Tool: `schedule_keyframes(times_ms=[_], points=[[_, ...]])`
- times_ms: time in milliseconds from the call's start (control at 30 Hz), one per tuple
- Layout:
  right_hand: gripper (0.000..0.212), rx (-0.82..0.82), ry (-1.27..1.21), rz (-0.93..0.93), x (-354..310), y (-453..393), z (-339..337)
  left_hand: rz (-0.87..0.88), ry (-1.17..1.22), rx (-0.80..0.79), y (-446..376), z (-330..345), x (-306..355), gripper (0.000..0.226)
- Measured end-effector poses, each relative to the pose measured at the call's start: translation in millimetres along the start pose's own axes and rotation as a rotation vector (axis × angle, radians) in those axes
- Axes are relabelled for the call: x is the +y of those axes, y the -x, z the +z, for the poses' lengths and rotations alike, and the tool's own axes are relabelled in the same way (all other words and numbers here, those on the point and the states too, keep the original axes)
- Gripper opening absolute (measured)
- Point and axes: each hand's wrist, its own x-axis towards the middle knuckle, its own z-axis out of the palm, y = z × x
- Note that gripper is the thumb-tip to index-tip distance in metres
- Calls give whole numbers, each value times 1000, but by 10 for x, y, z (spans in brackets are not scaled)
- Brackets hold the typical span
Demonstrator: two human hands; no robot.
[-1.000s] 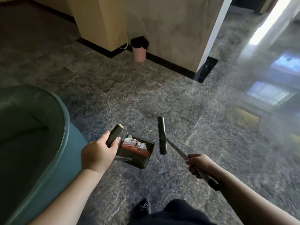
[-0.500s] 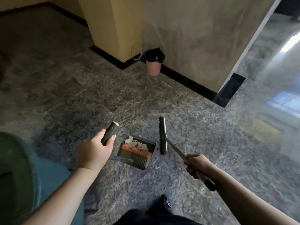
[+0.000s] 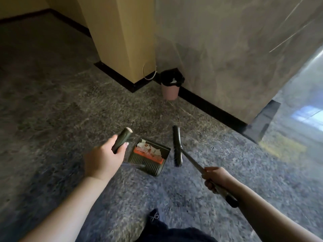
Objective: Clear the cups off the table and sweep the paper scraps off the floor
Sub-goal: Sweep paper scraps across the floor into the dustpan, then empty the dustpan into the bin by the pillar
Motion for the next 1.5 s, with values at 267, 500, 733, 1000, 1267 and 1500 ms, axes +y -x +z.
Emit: schedule_keyframes(times_ms=[267,500,733,1000,1267,1500], points=[[13,1,-55,2,-1180,-911,-366,113,-22,39,-1825,460,83,44],[13,16,-32,-47,-2422,-1971,-997,253,24,79,-3501,1039,281,59],[17,77,-2,-109,-3535,-2618,-1522,367,-30,130,-5045,1304,578,63],[20,102,-78,-119,-4516,-3365,-1845,548,-71,91,-6720,1673,853,36],[27,126,-124,-119,-5138,-3899,-2139,738,-96,11,-7996,2182,1153,48],[30,101,-59,-137,-5556,-4503,-2786,852,-121,-48,-8666,2656,1672,60]])
